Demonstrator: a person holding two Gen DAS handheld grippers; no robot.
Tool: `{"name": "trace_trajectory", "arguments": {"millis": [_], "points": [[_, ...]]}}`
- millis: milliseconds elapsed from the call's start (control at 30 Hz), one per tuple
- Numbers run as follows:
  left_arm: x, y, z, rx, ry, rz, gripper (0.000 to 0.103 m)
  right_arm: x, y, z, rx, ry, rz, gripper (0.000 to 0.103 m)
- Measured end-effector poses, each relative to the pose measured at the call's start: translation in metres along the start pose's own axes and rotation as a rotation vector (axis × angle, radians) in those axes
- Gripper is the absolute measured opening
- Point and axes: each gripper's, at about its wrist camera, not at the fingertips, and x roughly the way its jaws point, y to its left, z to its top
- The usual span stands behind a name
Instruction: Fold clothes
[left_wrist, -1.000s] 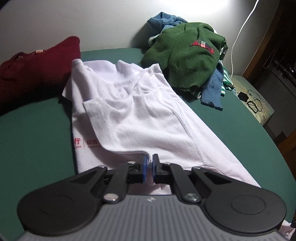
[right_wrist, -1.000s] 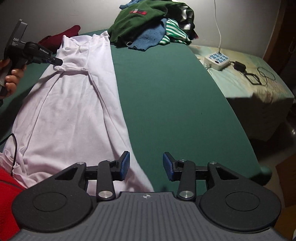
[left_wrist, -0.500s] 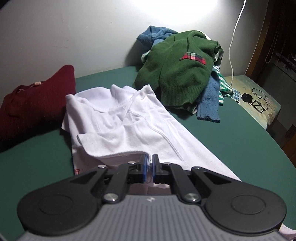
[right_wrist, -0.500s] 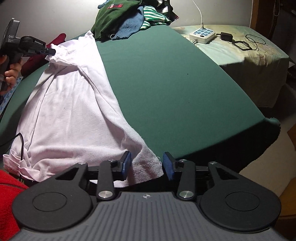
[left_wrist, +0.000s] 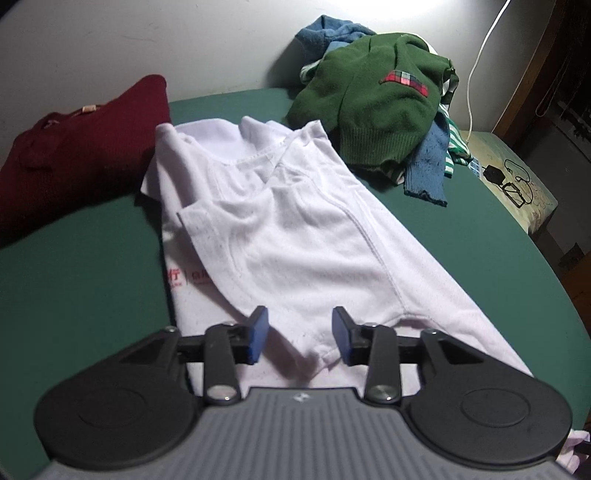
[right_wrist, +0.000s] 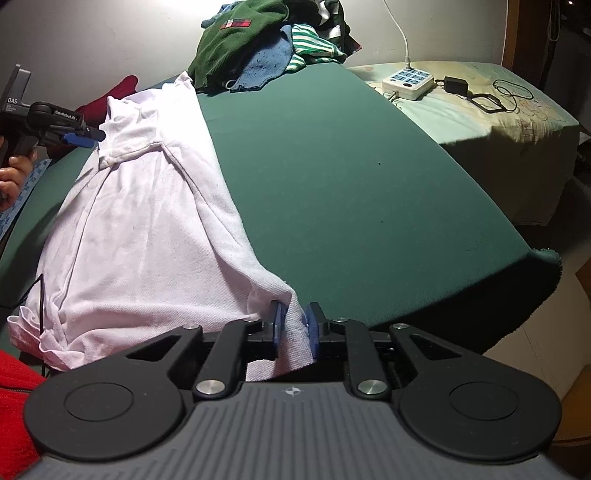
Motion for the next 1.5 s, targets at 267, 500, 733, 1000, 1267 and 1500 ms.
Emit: {"name": "trace_trajectory", "arguments": {"millis": [267,500,733,1000,1267,1500], "points": [[0.015,-0.003,-0.018,-0.059,0.033,-0.042,0.060,0.003,0.011,0.002,-0.077,-0.002,-0.038,0.034],[0.036,-0.007,-0.014,-0.093,0.045,-0.030,0.007,0.006,0.020,0.002,-0.108,0.009,-0.061,0.025],[0.008,-0.014,0.002,-0.021,-0.043,-0.005,0.003,0.005,0.023,0.002,-0.100,0.001,-0.060,0.004],[-0.013,-0.020,0.029,0.049,-0.122,0.028,0.002,-0.015,0.041,0.016,-0.149,-0.052,-0.004,0.003],[-0.017,-0.010,0.051,0.064,-0.156,0.079,0.002,-0.034,0.075,0.020,-0.253,-0.039,0.135,0.003],[0.001,0.005,0.052,0.067,-0.122,0.143,0.002,-0.026,0.099,0.011,-0.297,0.025,0.266,0.003]]}}
